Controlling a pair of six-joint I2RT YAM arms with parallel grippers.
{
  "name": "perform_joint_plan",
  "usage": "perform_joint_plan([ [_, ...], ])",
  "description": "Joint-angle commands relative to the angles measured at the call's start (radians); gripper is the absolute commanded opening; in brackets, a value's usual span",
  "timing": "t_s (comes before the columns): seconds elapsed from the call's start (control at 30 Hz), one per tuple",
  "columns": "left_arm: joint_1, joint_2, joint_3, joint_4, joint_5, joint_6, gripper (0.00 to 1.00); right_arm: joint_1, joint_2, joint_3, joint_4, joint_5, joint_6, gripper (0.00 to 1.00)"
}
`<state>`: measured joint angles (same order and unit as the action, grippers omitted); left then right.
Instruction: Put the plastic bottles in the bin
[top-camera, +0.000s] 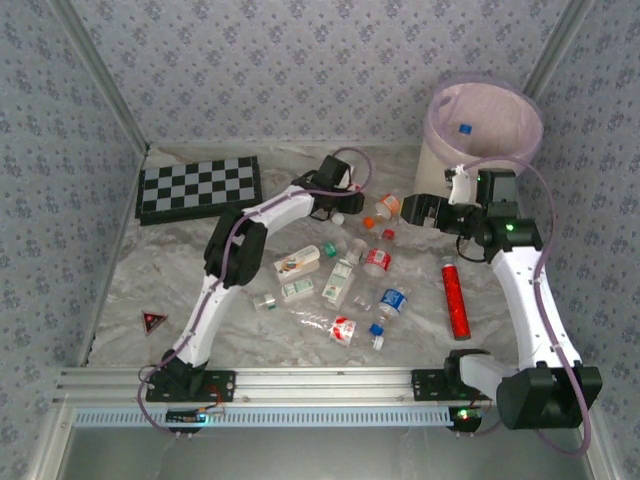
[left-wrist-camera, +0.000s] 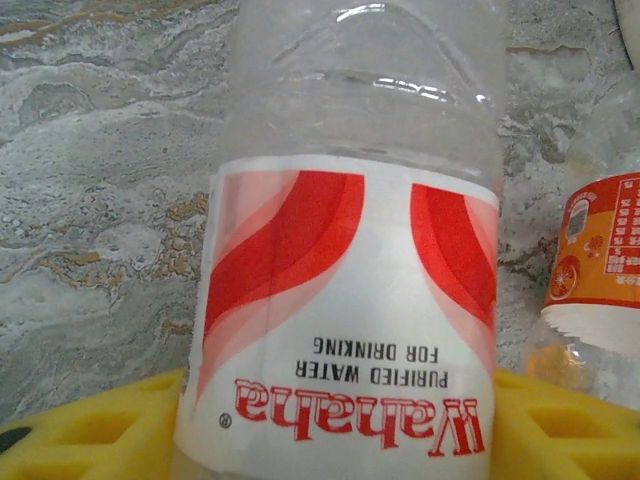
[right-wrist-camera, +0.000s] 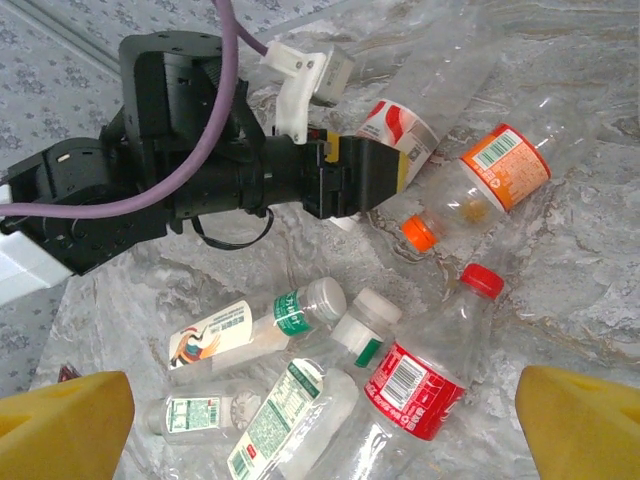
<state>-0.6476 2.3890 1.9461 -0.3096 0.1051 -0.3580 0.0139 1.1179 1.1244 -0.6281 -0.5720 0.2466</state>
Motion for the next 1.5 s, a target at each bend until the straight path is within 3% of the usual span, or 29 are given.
perform_joint_plan([
  [0.0,0.02,-0.146,-0.077,0.049,0.009,-0.016,0.62,0.003,-0.026,-0.033,0.071,-0.075,0.035,1.0],
  [0.1,0.035,-0.264,-0.216,0.144,0.024,-0.027,0.61,0.009,-0.036,-0.082,0.162,-0.111,0.108,1.0],
  [0.27,0.066,-0.499,-0.586,0.492,0.144,-0.145,0.58,0.021,-0.011,-0.085,0.233,-0.106,0.188,1.0],
  [0.37,0.063,-0.61,-0.726,0.549,0.136,-0.177,0.58,0.044,0.027,-0.073,0.26,-0.113,0.243,1.0],
  [0.47,0.028,-0.733,-0.895,0.639,0.067,-0.226,0.54,0.101,0.076,-0.077,0.329,-0.132,0.304,1.0],
  [0.6,-0.071,-0.926,-1.076,0.661,-0.099,-0.17,0.47,0.209,0.167,-0.046,0.401,-0.12,0.338,1.0],
  [0.77,-0.179,-1.11,-1.257,0.699,-0.184,-0.157,0.4,0.305,0.3,-0.036,0.564,-0.088,0.467,1.0],
  [0.9,-0.234,-1.186,-1.337,0.698,-0.248,-0.143,0.3,0.358,0.371,-0.052,0.715,-0.105,0.563,1.0],
  [1.13,-0.27,-1.196,-1.315,0.656,-0.218,-0.085,0.25,0.407,0.41,0.007,0.65,-0.044,0.513,1.0],
  [1.4,-0.273,-1.165,-1.286,0.612,-0.25,-0.087,0.26,0.394,0.402,0.016,0.572,-0.028,0.479,0.78],
  [1.47,-0.273,-1.164,-1.285,0.608,-0.268,-0.085,0.26,0.396,0.393,0.019,0.55,-0.026,0.463,0.67],
])
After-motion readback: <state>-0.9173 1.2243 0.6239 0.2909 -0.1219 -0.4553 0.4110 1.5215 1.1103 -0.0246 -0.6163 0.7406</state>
